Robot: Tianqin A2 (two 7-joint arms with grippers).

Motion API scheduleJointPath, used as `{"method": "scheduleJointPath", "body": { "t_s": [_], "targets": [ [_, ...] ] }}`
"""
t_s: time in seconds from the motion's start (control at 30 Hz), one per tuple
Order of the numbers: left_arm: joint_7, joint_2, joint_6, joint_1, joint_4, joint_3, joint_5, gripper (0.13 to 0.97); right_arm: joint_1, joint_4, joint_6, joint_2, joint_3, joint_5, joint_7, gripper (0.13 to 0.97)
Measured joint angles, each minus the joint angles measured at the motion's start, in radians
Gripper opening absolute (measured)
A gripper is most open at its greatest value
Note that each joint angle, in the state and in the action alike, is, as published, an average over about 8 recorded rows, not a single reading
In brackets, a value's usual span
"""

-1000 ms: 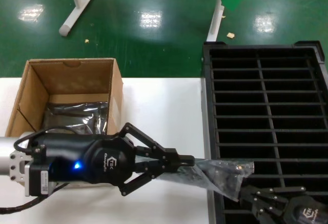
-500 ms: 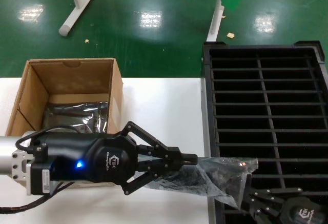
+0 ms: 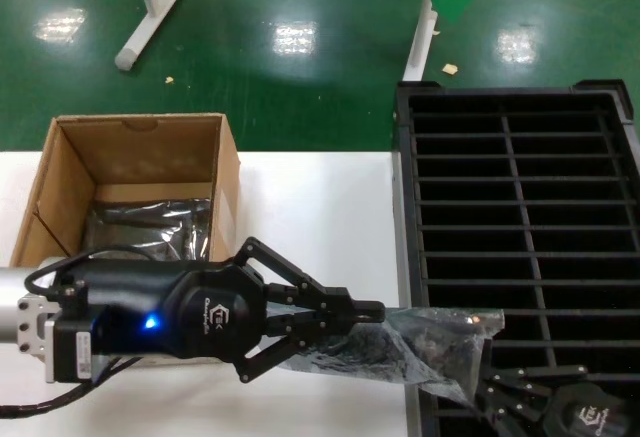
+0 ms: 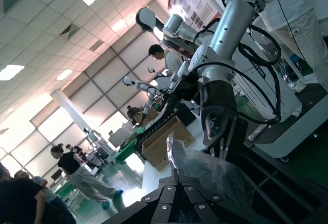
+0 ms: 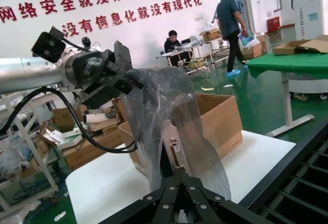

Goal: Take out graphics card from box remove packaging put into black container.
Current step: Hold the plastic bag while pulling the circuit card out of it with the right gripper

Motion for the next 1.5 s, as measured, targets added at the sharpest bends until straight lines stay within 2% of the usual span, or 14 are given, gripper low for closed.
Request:
{"method": "scheduleJointPath", "body": {
  "t_s": [0.37,0.67,0.93,1.37,1.5],
  "targets": [
    [-0.028,0.003,-0.001,0.017,-0.03,-0.019,0.0,0.142,0.01,-0.009,-0.007,-0.011,-0.007,0.002,-0.014,0.173],
    [-0.053,0.016,-0.004,0.029,-0.05,-0.03,0.001,0.142,0.019,-0.016,-0.019,-0.018,-0.009,0.01,-0.021,0.27],
    [-0.067,0.028,-0.006,0.041,-0.065,-0.037,0.003,0.142,0.026,-0.019,-0.028,-0.019,-0.017,0.016,-0.014,0.413],
    [-0.077,0.038,-0.006,0.048,-0.073,-0.045,0.009,0.142,0.03,-0.019,-0.037,-0.007,-0.027,0.024,0.015,0.369],
    [-0.074,0.038,-0.005,0.047,-0.07,-0.046,0.013,0.142,0.03,-0.021,-0.039,-0.004,-0.025,0.025,0.019,0.313]
  ]
}}
